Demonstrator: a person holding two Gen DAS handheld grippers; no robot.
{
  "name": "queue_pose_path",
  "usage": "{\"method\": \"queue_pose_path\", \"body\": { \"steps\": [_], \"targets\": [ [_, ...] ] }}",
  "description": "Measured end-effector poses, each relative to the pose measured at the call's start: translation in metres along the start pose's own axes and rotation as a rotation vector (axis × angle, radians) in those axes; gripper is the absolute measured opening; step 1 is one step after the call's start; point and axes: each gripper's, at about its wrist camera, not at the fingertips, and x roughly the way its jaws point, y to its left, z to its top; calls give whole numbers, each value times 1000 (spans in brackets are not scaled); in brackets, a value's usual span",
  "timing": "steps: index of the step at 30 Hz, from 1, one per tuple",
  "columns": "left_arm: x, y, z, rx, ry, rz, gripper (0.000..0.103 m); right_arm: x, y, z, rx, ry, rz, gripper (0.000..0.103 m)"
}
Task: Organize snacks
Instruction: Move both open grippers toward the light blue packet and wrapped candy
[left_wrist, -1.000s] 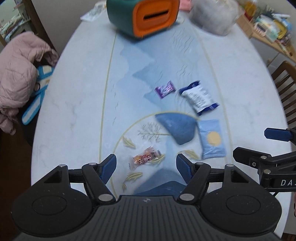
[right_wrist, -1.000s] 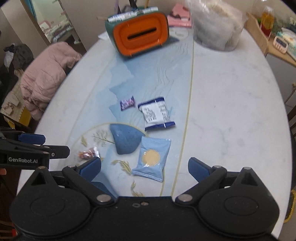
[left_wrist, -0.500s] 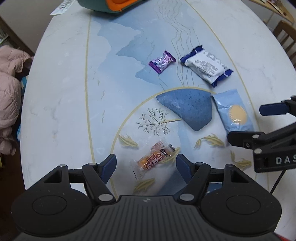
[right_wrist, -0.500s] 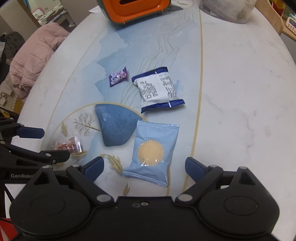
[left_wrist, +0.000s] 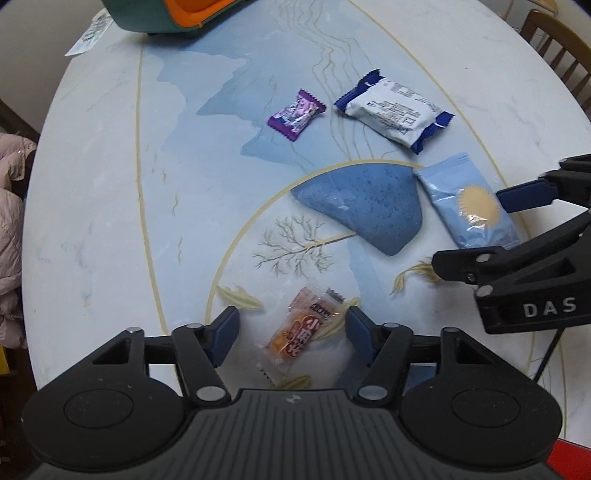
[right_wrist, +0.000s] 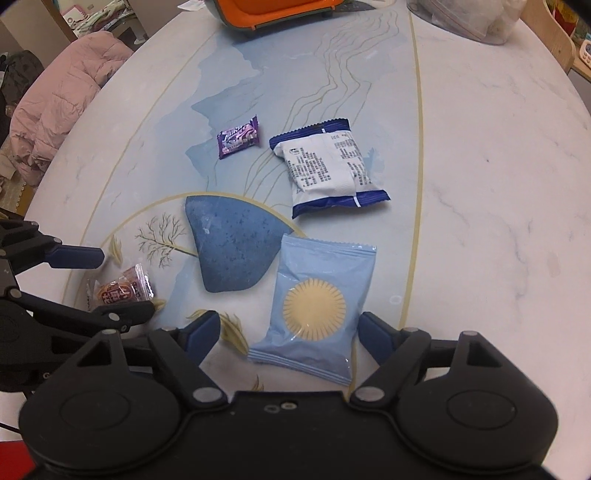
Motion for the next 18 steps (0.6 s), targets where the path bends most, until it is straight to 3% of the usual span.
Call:
{"method": "queue_pose_path", "body": {
  "steps": [2, 4, 11, 18],
  "targets": [
    [0, -1, 0, 2, 2, -7, 55, -1, 1, 0, -16, -3, -14, 73],
    [-1, -1, -1, -3, 3, -32, 41, -1, 1, 0, -29, -5, -30, 67],
    [-3, -7, -5, -43, 4, -58, 19, -5, -5, -2, -36, -18, -52, 49],
    [-5, -12, -12, -88, -1, -65, 17, -11, -12, -7, 3, -34, -48, 46]
  ]
}}
